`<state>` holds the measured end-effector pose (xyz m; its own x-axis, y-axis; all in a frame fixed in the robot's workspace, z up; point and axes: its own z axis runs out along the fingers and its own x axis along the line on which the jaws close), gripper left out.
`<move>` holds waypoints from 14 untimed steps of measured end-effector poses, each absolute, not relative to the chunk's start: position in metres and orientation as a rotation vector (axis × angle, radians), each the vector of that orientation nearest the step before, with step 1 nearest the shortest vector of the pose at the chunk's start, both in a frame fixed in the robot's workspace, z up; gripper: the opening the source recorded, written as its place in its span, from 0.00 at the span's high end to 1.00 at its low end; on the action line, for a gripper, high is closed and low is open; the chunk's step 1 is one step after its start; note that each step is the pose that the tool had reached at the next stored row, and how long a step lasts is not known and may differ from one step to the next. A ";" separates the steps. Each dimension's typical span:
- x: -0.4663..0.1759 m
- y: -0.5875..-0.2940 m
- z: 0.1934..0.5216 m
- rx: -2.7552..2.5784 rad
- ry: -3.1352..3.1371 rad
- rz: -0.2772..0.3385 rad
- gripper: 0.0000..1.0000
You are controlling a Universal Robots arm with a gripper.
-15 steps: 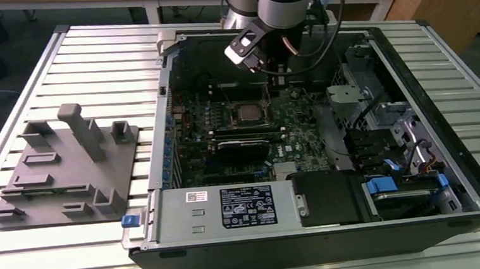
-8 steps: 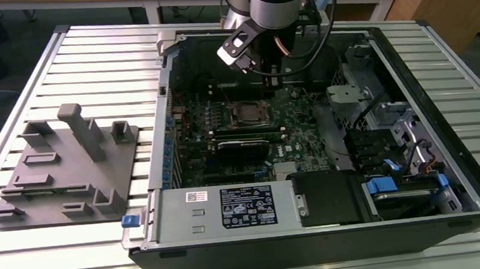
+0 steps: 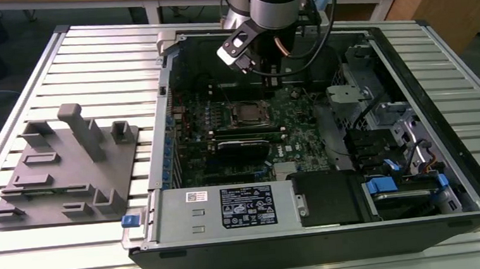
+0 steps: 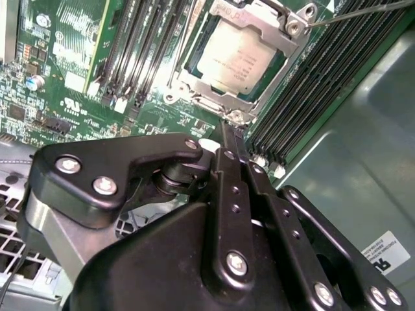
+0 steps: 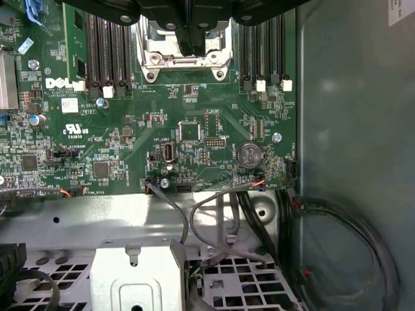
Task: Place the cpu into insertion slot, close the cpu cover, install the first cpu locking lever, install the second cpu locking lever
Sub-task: 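Close the cpu cover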
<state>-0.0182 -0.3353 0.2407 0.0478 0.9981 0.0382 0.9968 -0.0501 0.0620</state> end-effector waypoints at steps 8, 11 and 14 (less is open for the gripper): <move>-0.018 -0.335 0.240 2.270 2.161 0.083 0.90; -0.018 -0.335 0.239 2.270 2.161 0.084 0.90; -0.019 -0.335 0.238 2.270 2.161 0.085 0.90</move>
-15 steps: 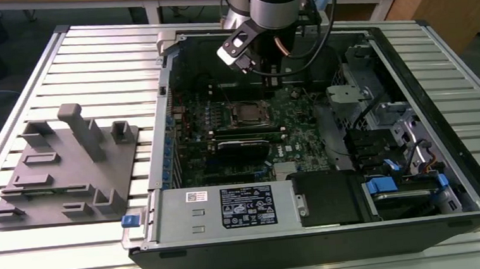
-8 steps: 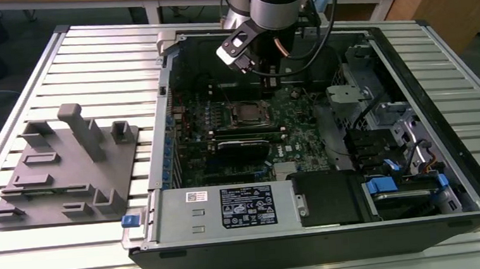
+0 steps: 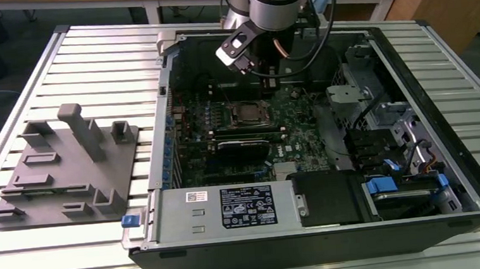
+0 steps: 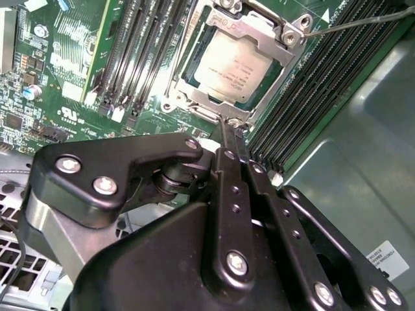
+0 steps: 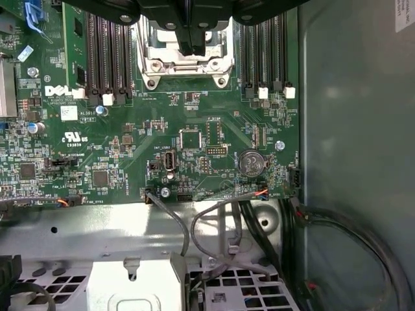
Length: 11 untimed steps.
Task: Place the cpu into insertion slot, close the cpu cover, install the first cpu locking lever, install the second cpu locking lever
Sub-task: 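Close the cpu cover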
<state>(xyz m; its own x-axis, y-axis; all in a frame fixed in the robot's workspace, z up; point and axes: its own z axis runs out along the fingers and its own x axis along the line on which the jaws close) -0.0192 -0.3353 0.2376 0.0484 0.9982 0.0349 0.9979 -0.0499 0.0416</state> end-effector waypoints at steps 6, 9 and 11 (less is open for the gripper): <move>-0.021 -0.335 0.236 2.268 2.163 0.085 0.90; -0.021 -0.335 0.235 2.262 2.169 0.086 0.90; -0.021 -0.335 0.234 2.260 2.171 0.086 0.90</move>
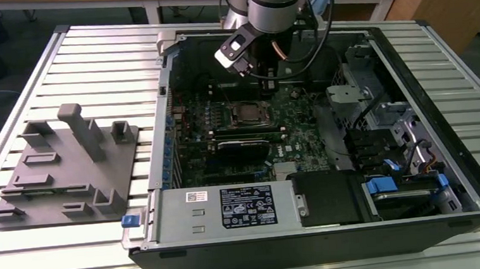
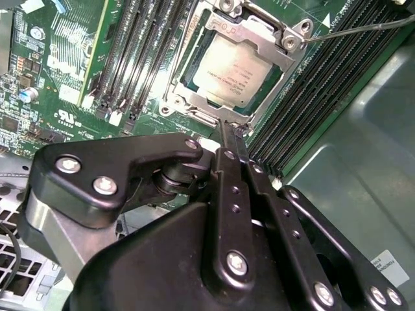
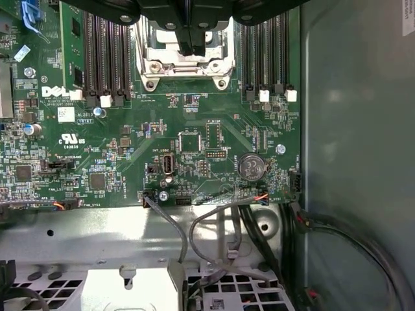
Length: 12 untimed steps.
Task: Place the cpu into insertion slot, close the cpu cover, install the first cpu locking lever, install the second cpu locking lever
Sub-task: 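Close the cpu cover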
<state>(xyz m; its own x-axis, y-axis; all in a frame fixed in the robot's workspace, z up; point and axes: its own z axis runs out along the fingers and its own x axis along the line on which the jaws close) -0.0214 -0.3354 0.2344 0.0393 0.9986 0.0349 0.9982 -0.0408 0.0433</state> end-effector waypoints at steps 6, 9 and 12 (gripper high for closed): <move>-0.022 -0.335 0.234 2.260 2.171 0.087 0.90; -0.024 -0.335 0.233 2.259 2.171 0.087 0.90; -0.027 -0.336 0.232 2.258 2.171 0.088 0.90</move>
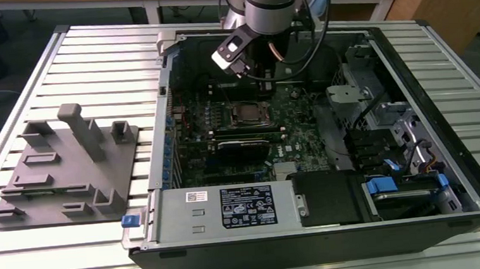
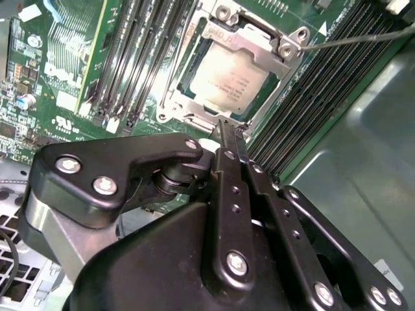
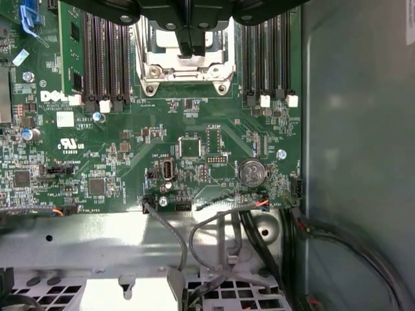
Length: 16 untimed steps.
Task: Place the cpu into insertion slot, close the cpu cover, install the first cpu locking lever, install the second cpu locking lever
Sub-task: 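Close the cpu cover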
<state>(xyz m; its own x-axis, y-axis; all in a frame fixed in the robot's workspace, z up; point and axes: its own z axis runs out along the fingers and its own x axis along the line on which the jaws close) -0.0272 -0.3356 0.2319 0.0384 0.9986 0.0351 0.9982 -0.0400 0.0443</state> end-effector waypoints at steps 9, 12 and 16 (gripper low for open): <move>-0.034 -0.336 0.226 2.258 2.172 0.088 0.90; -0.034 -0.336 0.226 2.258 2.172 0.088 0.90; -0.034 -0.336 0.226 2.257 2.172 0.088 0.90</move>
